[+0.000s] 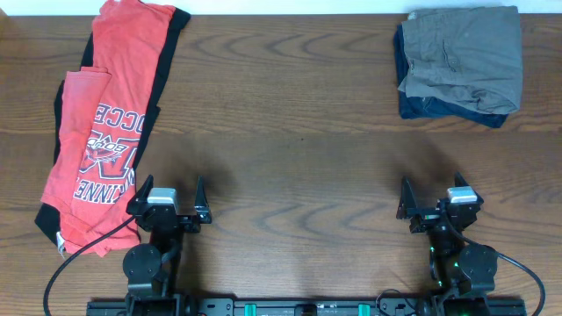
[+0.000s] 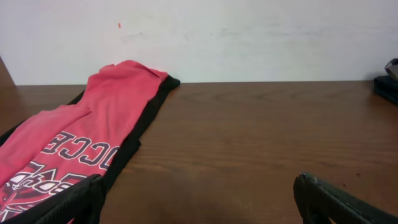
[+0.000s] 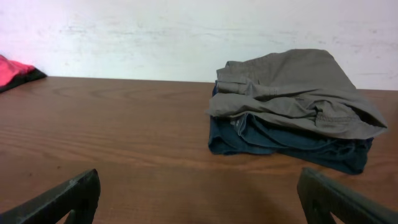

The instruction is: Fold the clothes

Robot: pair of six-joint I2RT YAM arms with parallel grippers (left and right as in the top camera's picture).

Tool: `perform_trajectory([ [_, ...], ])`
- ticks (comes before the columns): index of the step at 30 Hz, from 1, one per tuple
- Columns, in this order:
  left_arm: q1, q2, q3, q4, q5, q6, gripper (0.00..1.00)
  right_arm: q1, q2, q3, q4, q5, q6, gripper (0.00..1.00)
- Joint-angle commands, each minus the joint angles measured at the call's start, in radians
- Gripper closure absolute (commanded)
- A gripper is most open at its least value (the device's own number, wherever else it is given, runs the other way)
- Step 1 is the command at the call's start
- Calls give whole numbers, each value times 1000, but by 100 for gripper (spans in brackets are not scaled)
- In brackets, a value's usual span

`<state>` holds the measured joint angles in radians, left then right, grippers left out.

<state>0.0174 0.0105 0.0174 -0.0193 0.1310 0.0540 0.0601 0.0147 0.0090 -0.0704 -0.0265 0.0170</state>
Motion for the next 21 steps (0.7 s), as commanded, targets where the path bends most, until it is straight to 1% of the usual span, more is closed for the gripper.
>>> perform_trajectory([
  [1, -4, -6, -13, -40, 15, 13, 2, 6, 1, -3, -1, -3, -11, 1],
  [14, -4, -6, -13, -40, 14, 13, 2, 6, 1, -3, 0, 1, -11, 1],
  [21, -4, -6, -13, -6, 15, 13, 2, 6, 1, -3, 54, -4, -11, 1],
])
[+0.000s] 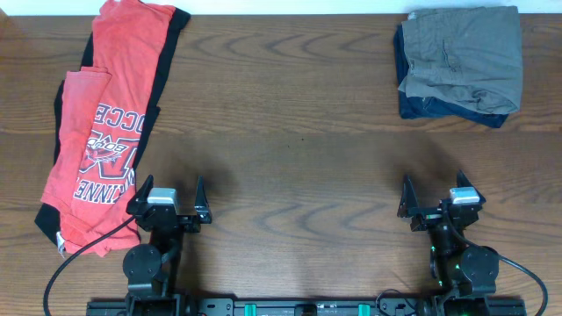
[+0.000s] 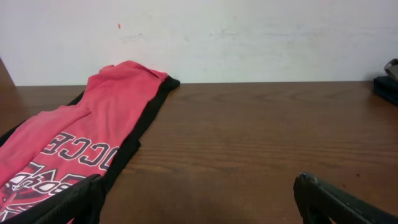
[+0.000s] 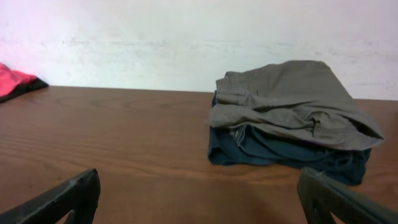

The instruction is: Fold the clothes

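A red T-shirt with black trim and white lettering lies spread out lengthwise at the table's left side, also in the left wrist view. A folded stack, grey shorts over a dark blue garment, sits at the far right. My left gripper stands open at the near edge, its left finger beside the shirt's hem. My right gripper stands open at the near right, with nothing between its fingers.
The brown wooden table runs under both arms. A white wall rises behind its far edge. The arm bases and a black rail line the near edge.
The right wrist view has shifted slightly, so the folded stack sits a little lower in it. Clothes and left gripper are unchanged.
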Robot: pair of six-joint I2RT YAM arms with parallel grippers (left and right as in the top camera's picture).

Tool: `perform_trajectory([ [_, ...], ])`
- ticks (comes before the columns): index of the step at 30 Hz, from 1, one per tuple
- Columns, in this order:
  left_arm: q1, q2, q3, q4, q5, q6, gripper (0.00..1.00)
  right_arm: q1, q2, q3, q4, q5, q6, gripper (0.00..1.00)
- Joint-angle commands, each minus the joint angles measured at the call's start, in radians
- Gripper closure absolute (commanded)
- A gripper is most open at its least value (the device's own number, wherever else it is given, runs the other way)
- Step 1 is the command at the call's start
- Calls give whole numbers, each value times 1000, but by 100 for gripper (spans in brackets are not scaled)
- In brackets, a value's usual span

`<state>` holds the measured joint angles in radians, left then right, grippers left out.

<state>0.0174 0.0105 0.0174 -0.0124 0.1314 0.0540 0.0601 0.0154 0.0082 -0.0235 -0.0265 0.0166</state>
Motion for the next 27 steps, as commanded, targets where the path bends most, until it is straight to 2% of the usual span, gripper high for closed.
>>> perform_trajectory([
  [1, -4, -6, -13, -6, 15, 13, 2, 6, 0, -3, 7, -4, -10, 1],
  [9, -4, -6, -12, 113, 68, 13, 2, 6, 0, -3, 24, -4, -11, 1],
  [16, -4, 24, 41, 104, 68, -31, 2, 6, 2, 3, 50, -8, -11, 1],
  [22, -4, 148, 127, 87, 68, -34, 2, 6, 24, 45, 61, -8, -15, 1],
  [27, -4, 292, 260, 24, 68, -52, 2, 6, 116, 119, 61, -9, -26, 1],
])
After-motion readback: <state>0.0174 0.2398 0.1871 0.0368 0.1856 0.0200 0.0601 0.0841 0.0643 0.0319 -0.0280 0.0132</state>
